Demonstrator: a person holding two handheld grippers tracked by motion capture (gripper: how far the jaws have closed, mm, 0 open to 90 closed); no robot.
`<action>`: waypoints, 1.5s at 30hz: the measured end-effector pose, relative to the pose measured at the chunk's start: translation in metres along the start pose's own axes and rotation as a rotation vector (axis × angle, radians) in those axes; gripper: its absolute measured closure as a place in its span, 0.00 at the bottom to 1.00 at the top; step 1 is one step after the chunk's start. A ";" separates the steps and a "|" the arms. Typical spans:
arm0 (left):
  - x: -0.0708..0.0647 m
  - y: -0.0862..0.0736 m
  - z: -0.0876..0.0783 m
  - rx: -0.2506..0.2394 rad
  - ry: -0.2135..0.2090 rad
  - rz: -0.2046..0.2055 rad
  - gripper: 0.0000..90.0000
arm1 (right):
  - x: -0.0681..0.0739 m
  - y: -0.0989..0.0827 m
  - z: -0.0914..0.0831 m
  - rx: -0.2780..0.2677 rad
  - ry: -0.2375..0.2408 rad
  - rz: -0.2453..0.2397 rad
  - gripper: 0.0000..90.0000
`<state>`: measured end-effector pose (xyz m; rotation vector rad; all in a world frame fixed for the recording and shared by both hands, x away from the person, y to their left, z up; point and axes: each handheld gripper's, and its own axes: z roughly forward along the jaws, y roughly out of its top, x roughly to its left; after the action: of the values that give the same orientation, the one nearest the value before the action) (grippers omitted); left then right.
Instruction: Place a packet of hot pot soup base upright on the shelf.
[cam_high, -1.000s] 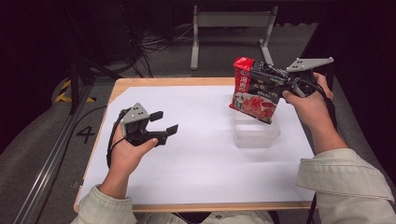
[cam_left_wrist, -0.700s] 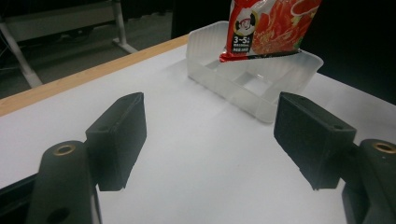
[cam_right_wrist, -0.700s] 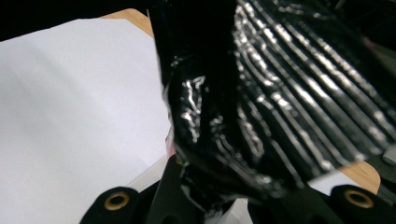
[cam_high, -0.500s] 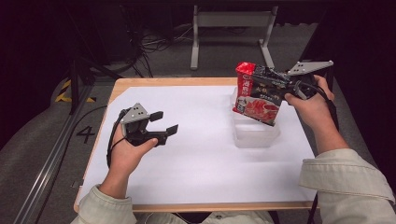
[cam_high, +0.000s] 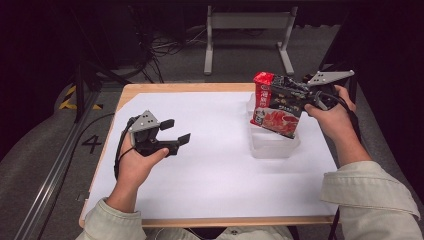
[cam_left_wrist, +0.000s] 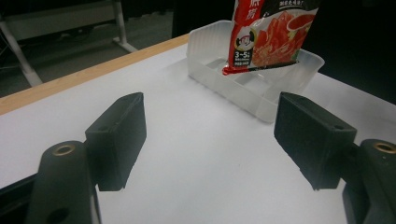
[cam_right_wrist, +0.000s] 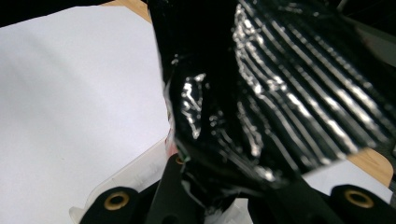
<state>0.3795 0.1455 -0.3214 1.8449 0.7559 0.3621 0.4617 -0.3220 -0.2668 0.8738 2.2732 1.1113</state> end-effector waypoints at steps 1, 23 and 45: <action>0.000 0.000 0.000 -0.003 -0.005 0.002 0.29 | 0.000 -0.002 0.002 0.002 0.003 -0.001 0.94; 0.002 -0.001 0.001 -0.006 0.010 0.001 0.26 | -0.001 -0.032 0.022 0.004 0.007 0.021 0.93; 0.002 -0.002 0.001 0.000 0.008 -0.001 0.25 | -0.005 -0.059 0.026 -0.013 0.015 0.048 0.89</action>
<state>0.3811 0.1468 -0.3238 1.8445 0.7621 0.3690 0.4614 -0.3401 -0.3290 0.9223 2.2652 1.1560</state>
